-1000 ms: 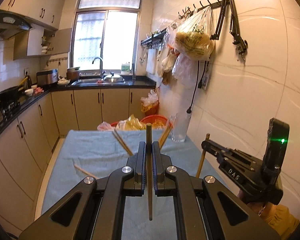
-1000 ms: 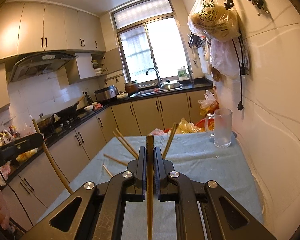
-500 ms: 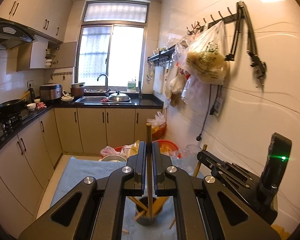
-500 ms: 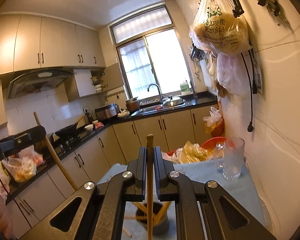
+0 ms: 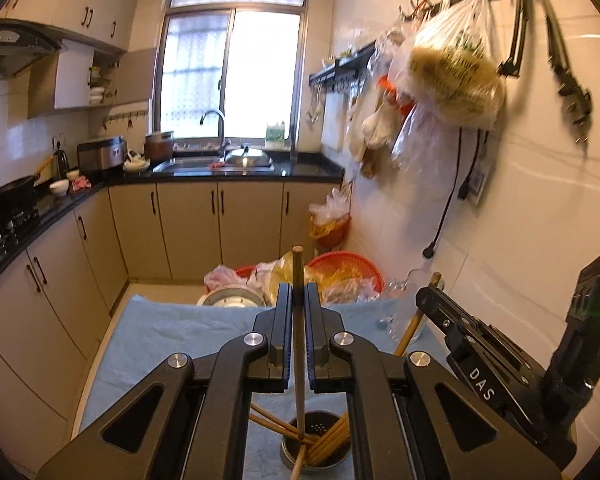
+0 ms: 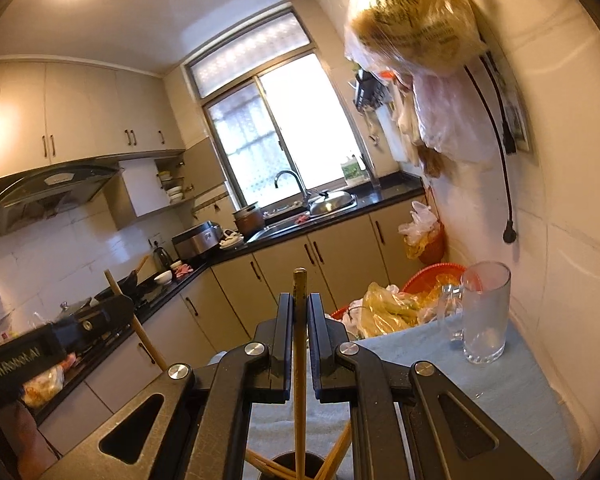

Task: Organize utensils
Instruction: 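Lower both chopsticks into the holder cup and open both tools, then raise both open tools away from the holder cup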

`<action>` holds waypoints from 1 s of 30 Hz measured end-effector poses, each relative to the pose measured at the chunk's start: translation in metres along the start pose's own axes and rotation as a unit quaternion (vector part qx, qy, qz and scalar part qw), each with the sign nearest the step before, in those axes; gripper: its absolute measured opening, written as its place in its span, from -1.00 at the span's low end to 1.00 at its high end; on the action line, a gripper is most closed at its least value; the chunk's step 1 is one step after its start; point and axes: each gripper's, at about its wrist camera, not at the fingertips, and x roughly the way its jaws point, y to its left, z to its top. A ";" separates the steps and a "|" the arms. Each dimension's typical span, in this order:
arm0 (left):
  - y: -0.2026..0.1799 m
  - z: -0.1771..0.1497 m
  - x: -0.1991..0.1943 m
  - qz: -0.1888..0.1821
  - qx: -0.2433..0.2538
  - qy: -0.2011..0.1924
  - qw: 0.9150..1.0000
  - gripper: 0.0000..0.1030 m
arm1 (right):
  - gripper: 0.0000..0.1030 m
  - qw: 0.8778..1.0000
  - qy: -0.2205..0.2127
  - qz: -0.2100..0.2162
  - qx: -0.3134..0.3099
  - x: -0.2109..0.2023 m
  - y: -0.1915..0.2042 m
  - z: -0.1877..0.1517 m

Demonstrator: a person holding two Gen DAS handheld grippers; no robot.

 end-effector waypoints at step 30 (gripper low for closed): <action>0.011 -0.013 -0.050 0.018 -0.013 -0.020 1.000 -0.07 | -0.32 0.999 0.030 0.012 -0.030 -0.022 0.018 -0.025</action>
